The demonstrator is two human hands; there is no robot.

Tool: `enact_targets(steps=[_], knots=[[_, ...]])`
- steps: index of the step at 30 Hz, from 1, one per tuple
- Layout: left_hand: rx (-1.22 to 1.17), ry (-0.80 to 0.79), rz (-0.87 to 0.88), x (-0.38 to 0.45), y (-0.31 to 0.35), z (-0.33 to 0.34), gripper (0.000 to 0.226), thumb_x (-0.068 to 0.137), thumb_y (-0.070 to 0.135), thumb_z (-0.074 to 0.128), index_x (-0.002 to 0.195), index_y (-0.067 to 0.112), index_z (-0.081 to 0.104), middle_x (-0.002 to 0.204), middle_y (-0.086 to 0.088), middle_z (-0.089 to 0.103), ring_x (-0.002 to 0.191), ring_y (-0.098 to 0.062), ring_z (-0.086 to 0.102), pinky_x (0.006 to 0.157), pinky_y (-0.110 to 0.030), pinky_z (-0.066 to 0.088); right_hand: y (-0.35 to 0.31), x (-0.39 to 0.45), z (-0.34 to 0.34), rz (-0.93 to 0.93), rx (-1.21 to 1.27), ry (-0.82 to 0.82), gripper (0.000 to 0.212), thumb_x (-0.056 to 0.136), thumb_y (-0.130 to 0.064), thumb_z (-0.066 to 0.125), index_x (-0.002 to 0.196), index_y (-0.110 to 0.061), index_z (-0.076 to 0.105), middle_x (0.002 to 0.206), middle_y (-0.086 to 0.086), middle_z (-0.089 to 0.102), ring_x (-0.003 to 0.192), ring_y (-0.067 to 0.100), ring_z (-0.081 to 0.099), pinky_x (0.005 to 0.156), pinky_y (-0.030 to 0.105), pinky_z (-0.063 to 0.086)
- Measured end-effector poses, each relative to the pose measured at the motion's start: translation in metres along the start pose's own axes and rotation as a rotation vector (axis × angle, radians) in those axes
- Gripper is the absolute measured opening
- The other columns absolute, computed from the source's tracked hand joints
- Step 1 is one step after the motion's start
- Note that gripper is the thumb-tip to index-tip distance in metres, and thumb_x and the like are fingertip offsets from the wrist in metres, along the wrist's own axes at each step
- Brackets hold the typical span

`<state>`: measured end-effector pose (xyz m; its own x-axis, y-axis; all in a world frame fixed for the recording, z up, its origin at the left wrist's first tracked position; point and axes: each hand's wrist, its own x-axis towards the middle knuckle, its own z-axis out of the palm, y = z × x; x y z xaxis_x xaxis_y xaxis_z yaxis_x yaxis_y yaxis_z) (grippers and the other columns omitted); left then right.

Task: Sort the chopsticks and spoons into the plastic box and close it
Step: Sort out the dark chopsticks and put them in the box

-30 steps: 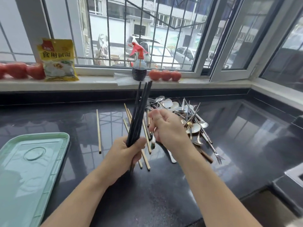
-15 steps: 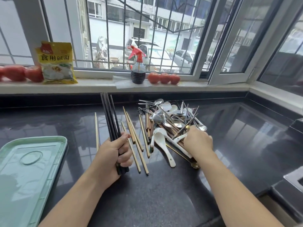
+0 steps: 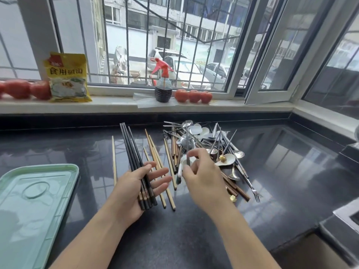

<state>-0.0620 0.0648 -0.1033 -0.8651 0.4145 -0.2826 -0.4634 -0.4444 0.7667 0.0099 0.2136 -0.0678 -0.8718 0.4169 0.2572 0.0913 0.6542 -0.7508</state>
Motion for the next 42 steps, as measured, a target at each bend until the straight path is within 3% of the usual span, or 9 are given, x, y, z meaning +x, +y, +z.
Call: enact_targets(steps=[6, 10, 14, 18, 23, 28, 32, 38, 42], knots=[[-0.145, -0.074, -0.027, 0.001, -0.001, 0.001, 0.03, 0.108, 0.022, 0.048, 0.133, 0.013, 0.062, 0.112, -0.017, 0.076, 0.095, -0.031, 0.076, 0.084, -0.048, 0.062, -0.001, -0.013, 0.045, -0.194, 0.009, -0.154, 0.011, 0.1, -0.02, 0.058, 0.104, -0.029, 0.057, 0.076, -0.016, 0.062, 0.075, -0.001, 0.061, 0.066, 0.015, 0.045], [-0.156, -0.102, -0.024, -0.001, -0.001, 0.0, 0.029, 0.109, 0.023, 0.046, 0.132, 0.012, 0.059, 0.092, -0.015, 0.075, 0.103, -0.032, 0.076, 0.087, -0.053, 0.061, 0.006, -0.021, 0.053, -0.296, -0.047, -0.244, 0.025, 0.103, -0.021, 0.054, 0.126, -0.022, 0.063, 0.123, -0.01, 0.067, 0.108, 0.007, 0.061, 0.093, 0.024, 0.05], [-0.096, -0.041, 0.103, 0.004, -0.002, -0.004, 0.018, 0.109, 0.02, 0.048, 0.121, 0.01, 0.057, 0.067, -0.002, 0.052, 0.069, -0.023, 0.07, 0.081, -0.05, 0.061, 0.032, -0.014, 0.028, -0.268, -0.084, -0.099, 0.018, 0.102, -0.027, 0.057, 0.099, -0.024, 0.075, 0.089, -0.009, 0.068, 0.084, 0.008, 0.06, 0.074, 0.025, 0.047], [-0.089, -0.078, 0.123, 0.008, -0.004, -0.005, 0.003, 0.108, 0.02, 0.048, 0.11, 0.018, 0.048, 0.065, 0.001, 0.036, 0.049, -0.012, 0.034, 0.045, -0.026, 0.04, 0.091, 0.021, -0.035, 0.038, -0.398, 0.436, 0.014, 0.095, -0.017, 0.059, 0.097, -0.015, 0.074, 0.096, 0.005, 0.07, 0.094, 0.029, 0.058, 0.081, 0.039, 0.045], [0.02, -0.094, 0.149, 0.009, -0.009, -0.001, 0.011, 0.106, 0.021, 0.05, 0.099, 0.014, 0.048, 0.063, 0.001, 0.031, 0.045, -0.012, 0.029, 0.039, -0.025, 0.03, 0.139, 0.05, -0.082, 0.466, -0.687, 0.217, 0.03, 0.098, -0.036, 0.054, 0.107, -0.014, 0.071, 0.112, 0.012, 0.069, 0.108, 0.036, 0.057, 0.09, 0.039, 0.047], [0.037, -0.097, 0.105, 0.006, -0.009, -0.002, 0.006, 0.106, 0.018, 0.051, 0.105, 0.012, 0.052, 0.065, -0.001, 0.035, 0.047, -0.013, 0.032, 0.041, -0.024, 0.033, 0.128, 0.051, -0.076, 0.502, -0.568, 0.259, 0.029, 0.093, -0.024, 0.056, 0.074, -0.009, 0.072, 0.077, 0.012, 0.066, 0.075, 0.033, 0.051, 0.069, 0.033, 0.043], [-0.009, -0.074, 0.063, 0.0, -0.005, 0.001, 0.012, 0.105, 0.016, 0.053, 0.112, 0.008, 0.058, 0.07, -0.005, 0.058, 0.055, -0.019, 0.057, 0.05, -0.03, 0.052, 0.103, 0.024, -0.079, 0.542, -0.357, 0.354, 0.033, 0.092, -0.021, 0.057, 0.064, -0.006, 0.067, 0.065, 0.009, 0.063, 0.068, 0.028, 0.051, 0.064, 0.034, 0.041], [-0.106, -0.057, 0.003, -0.004, -0.003, 0.002, 0.022, 0.108, 0.009, 0.045, 0.126, 0.003, 0.057, 0.108, -0.021, 0.077, 0.096, -0.035, 0.077, 0.067, -0.043, 0.065, 0.048, -0.027, -0.039, 0.356, -0.106, 0.351, 0.016, 0.097, -0.026, 0.061, 0.083, -0.02, 0.067, 0.073, -0.009, 0.061, 0.081, 0.023, 0.059, 0.068, 0.032, 0.038], [-0.165, -0.086, 0.001, 0.001, -0.006, 0.002, 0.027, 0.108, 0.008, 0.043, 0.133, 0.003, 0.053, 0.114, -0.023, 0.075, 0.103, -0.037, 0.075, 0.071, -0.045, 0.064, 0.013, -0.039, 0.021, 0.128, 0.096, 0.09, 0.015, 0.095, -0.025, 0.065, 0.081, -0.024, 0.069, 0.071, -0.009, 0.067, 0.069, 0.003, 0.061, 0.06, 0.016, 0.043]])
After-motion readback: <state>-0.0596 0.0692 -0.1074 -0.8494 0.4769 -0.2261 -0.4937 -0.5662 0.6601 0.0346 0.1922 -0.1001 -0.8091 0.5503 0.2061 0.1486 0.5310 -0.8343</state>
